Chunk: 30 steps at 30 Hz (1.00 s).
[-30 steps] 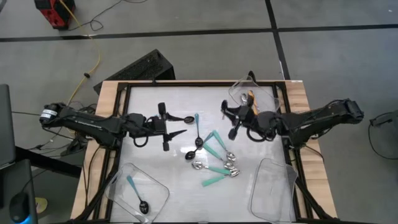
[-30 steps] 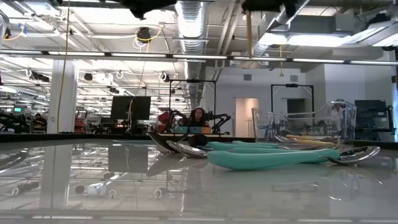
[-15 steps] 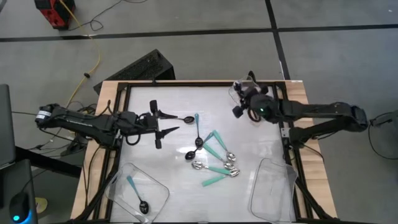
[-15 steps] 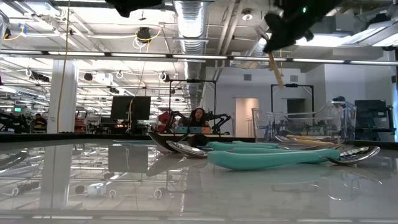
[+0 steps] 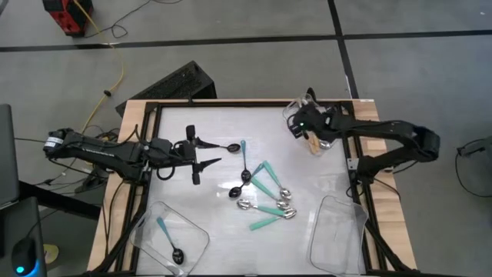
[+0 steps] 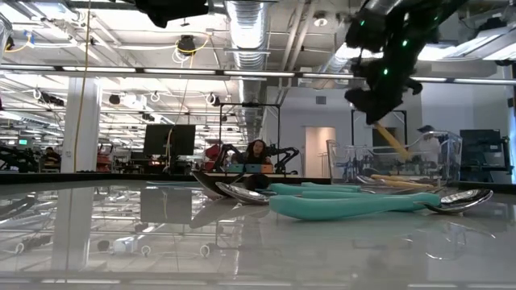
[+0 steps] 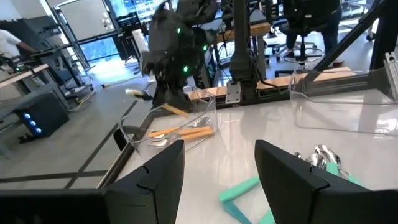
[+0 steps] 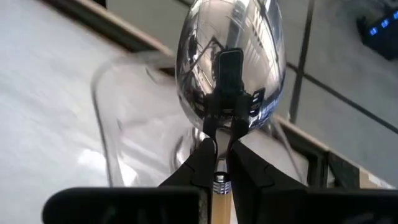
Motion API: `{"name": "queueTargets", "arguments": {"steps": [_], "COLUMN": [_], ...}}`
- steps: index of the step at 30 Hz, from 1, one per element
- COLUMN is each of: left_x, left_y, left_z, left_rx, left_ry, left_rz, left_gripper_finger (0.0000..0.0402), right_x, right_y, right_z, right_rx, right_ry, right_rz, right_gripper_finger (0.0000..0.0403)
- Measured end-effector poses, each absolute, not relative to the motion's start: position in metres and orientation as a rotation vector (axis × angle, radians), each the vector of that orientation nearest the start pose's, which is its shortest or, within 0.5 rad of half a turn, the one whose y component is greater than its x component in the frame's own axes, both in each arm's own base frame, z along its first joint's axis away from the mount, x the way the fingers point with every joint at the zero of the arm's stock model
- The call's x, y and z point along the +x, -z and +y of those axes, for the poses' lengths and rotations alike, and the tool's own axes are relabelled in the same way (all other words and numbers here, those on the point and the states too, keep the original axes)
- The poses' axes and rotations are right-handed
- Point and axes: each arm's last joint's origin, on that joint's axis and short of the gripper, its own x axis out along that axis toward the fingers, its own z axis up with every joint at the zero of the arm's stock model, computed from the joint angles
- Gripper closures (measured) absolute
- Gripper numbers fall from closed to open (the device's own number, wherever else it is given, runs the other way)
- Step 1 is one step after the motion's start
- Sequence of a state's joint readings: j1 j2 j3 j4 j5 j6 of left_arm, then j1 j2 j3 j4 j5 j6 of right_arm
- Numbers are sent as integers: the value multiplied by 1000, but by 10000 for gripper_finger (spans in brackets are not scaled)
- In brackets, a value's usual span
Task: Sort silverware by color (type)
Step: Put the yellow spoon into the top transparent bin
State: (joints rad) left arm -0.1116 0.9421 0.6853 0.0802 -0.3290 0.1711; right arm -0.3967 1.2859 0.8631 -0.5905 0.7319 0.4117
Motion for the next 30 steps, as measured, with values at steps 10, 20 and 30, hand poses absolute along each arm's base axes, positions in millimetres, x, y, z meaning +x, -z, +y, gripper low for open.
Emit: {"name": "queueTargets", "arguments": {"steps": [10, 20, 30], "left_x": [209, 209, 209], "left_y": [-292, -292, -292], "left_z": [-13, -13, -13], "left_rx": [203, 202, 199], "left_ry": [-225, -226, -226], "left_rz": [236, 234, 234], "left_gripper_finger": [219, 219, 219], "right_x": [211, 195, 196], "right_y": [-204, -207, -191], "right_z": [-119, -142, -156], "right_rx": [192, 371, 418], "right_ry": [1239, 1143, 1121], "right_rz": [1076, 1109, 1165], "right_gripper_finger": [348, 346, 345]}}
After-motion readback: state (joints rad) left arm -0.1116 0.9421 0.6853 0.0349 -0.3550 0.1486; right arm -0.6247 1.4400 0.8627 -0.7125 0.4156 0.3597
